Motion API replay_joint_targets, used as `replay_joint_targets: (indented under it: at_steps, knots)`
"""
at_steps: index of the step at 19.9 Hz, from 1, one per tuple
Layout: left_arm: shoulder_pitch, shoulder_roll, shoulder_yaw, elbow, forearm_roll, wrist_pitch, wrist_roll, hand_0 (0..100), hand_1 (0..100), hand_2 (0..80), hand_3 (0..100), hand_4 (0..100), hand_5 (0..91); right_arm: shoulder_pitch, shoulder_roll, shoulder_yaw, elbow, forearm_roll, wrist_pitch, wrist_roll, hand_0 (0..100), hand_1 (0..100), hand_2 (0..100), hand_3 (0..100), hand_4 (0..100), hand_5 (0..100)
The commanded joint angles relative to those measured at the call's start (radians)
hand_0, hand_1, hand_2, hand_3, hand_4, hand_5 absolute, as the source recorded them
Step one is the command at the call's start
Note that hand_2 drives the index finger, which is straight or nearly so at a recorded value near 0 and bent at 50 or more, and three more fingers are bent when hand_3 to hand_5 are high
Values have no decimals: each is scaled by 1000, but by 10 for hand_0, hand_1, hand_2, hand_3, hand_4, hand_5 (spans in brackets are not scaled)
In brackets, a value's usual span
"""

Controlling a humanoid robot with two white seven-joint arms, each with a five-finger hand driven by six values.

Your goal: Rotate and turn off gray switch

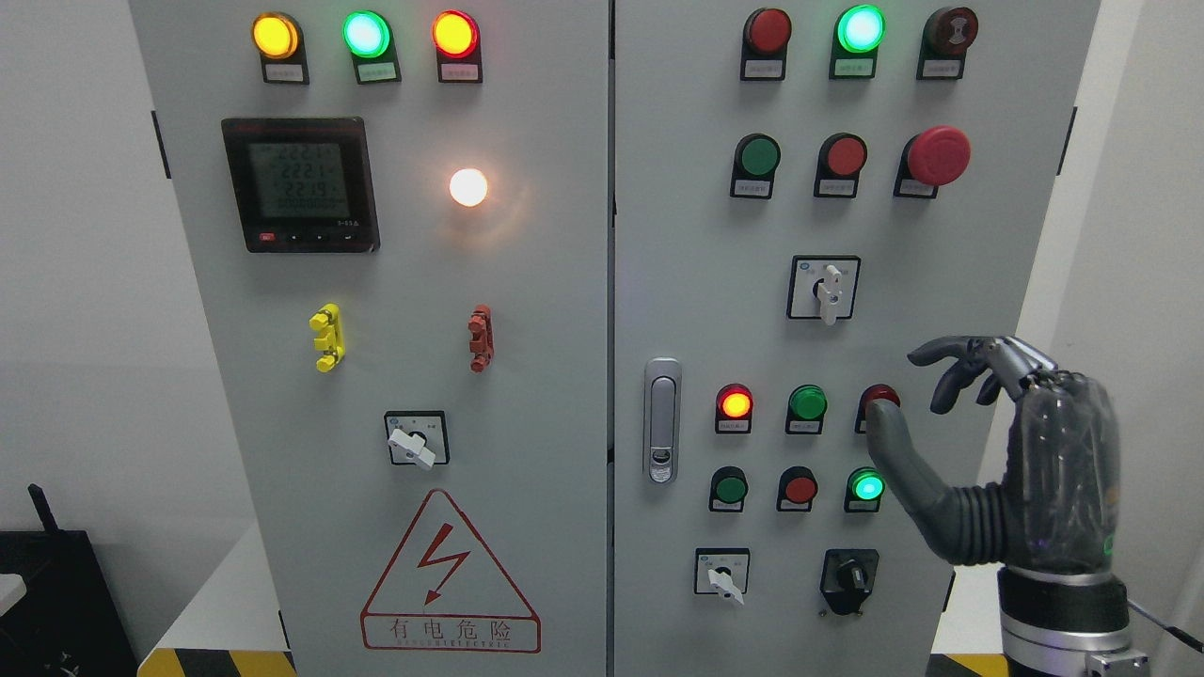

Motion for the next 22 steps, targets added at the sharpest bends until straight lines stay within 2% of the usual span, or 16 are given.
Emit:
replay_joint_targets:
  at_steps: [1, 5, 10, 22]
  knots:
    - [-9, 0, 8, -26, 20, 0, -1, 120, 389, 0, 0, 0, 0, 77, -128, -18, -77, -30, -7, 2, 238, 232, 108, 143, 29, 0]
    - [-9, 0, 8, -26, 20, 0, -1, 120, 389, 0, 0, 0, 0, 95, -158, -18, -77, -30, -4, 7, 231, 170, 53, 77, 0, 0]
    - [-9, 0, 8, -26, 20, 0, -1, 120, 389, 0, 0, 0, 0, 124, -201, -15, -77, -31, -7, 8, 199, 147, 9, 37, 0, 0]
    - [-9, 0, 8, -26, 20, 0, -1, 120, 389, 0, 0, 0, 0, 130, -203, -3, -77, -30, -2, 11, 145, 179, 26, 54, 0, 0]
